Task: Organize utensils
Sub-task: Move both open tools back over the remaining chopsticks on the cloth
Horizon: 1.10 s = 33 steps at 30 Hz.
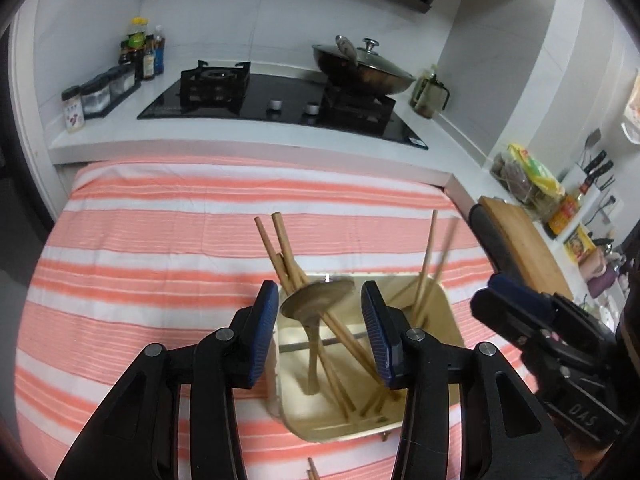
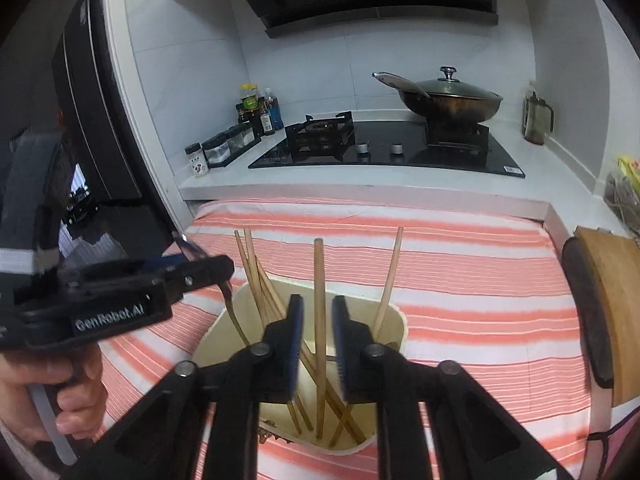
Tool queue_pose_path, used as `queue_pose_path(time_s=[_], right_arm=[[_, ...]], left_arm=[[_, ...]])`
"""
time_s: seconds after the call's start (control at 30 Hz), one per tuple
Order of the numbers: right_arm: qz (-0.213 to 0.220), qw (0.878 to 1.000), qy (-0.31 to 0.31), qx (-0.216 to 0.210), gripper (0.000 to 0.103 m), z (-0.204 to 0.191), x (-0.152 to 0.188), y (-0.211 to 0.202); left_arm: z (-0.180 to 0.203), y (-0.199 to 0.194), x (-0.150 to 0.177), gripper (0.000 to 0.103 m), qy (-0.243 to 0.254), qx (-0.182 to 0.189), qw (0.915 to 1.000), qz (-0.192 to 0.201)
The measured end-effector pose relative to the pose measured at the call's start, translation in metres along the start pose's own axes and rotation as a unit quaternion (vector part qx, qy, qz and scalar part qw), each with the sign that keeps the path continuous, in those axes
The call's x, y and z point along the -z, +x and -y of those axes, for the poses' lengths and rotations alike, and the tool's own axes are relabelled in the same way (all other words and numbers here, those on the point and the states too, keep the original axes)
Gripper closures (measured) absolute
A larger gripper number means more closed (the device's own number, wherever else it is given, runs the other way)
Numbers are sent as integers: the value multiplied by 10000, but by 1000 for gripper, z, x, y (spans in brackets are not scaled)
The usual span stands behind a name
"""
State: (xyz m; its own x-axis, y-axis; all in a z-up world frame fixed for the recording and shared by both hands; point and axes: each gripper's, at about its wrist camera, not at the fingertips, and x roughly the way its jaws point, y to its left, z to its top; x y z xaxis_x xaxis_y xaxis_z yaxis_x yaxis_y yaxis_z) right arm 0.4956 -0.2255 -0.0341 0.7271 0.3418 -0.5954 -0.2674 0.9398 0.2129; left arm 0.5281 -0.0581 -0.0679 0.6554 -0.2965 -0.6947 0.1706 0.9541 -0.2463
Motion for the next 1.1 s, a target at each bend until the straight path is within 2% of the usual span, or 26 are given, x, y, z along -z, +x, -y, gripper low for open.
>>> queue_pose_path(time_s=[0.03, 0.07, 0.13, 0.23, 0.3, 0.43, 0.5, 0.57, 0.67, 0.77, 0.83, 0.93, 1.1], right_arm=[[156, 9998, 86, 26, 55, 0, 4, -6], [263, 9995, 137, 45, 53, 3, 8, -15], [309, 9994, 121, 17, 53, 8, 25, -33], [98, 9996, -195, 157, 52, 16, 67, -59], [-164, 9979, -438, 453, 45, 19, 116, -73], [-958, 9899, -514, 910, 45, 26, 217, -87], [-1183, 9876, -322, 977, 45, 28, 255, -97], [-1184, 9882, 17, 973, 44, 31, 276, -110], [-988, 9898, 275, 990, 45, 28, 284, -123], [-904, 9914, 143, 934, 44, 20, 280, -120], [-911, 9911, -30, 969, 44, 11, 280, -115], [-866, 9907, -111, 1042, 44, 3, 282, -109], [-879, 9892, -123, 1166, 44, 1, 284, -109]], left_arm=[[-1, -5, 3, 46, -6, 100, 9999, -10], [-3, -12, 9, 43, 28, 160, 9999, -16], [-4, -30, 25, 31, 279, 137, 9995, -60], [-10, -55, 73, 16, 757, 161, 9968, -220], [-19, -64, 121, 14, 975, 211, 9940, -443], [-30, -68, 211, 14, 1017, -201, 9910, -843], [-29, -70, 242, 14, 930, -394, 9906, -927], [-26, -72, 259, 14, 825, -454, 9916, -888], [-23, -75, 270, 14, 699, -550, 9940, -633], [-27, -69, 270, 14, 622, -891, 9932, -410], [-33, -62, 272, 14, 513, -1025, 9925, -428], [-42, -58, 277, 14, 249, -926, 9940, -524], [-41, -57, 283, 14, 207, -973, 9937, -521]])
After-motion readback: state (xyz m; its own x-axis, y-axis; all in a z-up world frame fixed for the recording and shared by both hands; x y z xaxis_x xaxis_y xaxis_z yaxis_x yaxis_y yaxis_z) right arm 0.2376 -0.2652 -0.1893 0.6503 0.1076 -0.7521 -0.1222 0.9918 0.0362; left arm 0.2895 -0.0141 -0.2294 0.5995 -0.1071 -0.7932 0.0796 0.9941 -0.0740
